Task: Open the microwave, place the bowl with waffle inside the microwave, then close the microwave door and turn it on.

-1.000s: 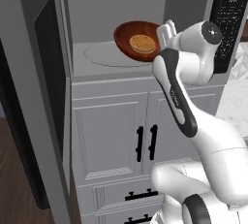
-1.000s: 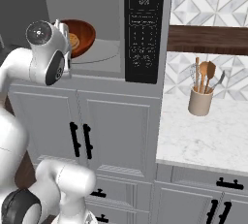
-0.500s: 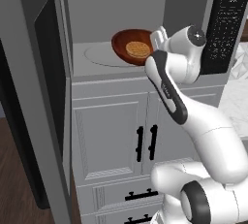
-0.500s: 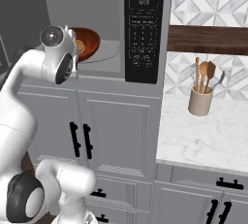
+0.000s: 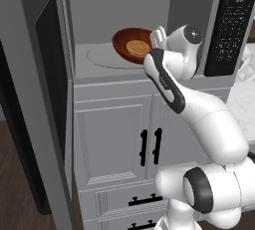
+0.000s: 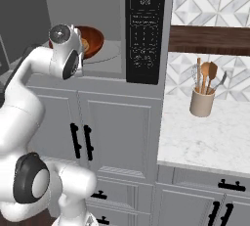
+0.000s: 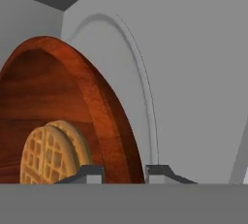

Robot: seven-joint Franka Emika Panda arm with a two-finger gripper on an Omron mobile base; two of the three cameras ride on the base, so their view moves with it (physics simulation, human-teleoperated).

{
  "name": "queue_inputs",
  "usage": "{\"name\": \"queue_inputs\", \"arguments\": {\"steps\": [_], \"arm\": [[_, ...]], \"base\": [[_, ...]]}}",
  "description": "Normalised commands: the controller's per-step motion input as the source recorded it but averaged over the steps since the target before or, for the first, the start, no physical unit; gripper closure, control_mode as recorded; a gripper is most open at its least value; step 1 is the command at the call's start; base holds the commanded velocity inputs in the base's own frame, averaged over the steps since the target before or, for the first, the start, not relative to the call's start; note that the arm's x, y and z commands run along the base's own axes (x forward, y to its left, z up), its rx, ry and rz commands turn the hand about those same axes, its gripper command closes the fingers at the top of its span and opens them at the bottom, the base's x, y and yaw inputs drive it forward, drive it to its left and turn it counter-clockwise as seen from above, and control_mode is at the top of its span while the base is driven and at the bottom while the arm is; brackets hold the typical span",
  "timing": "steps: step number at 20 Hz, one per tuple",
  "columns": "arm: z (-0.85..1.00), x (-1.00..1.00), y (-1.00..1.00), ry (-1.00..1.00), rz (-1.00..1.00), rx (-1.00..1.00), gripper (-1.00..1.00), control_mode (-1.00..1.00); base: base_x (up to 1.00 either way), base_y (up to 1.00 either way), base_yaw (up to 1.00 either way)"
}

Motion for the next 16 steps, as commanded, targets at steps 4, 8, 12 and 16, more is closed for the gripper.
{"name": "queue_inputs", "arguments": {"steps": [4, 8, 12, 16], "arm": [[-0.01, 0.35, 0.24, 0.0, 0.0, -0.03, -1.0, -1.0], [0.02, 0.01, 0.2, -0.15, 0.0, -0.02, -1.0, -1.0], [0.14, -0.09, 0.0, -0.32, 0.0, 0.0, -1.0, -1.0], [0.33, -0.72, 0.0, -0.34, 0.0, 0.0, -1.0, -1.0]], "base": [[0.0, 0.0, 0.0], [0.0, 0.0, 0.0], [0.0, 0.0, 0.0], [0.0, 0.0, 0.0]]}}
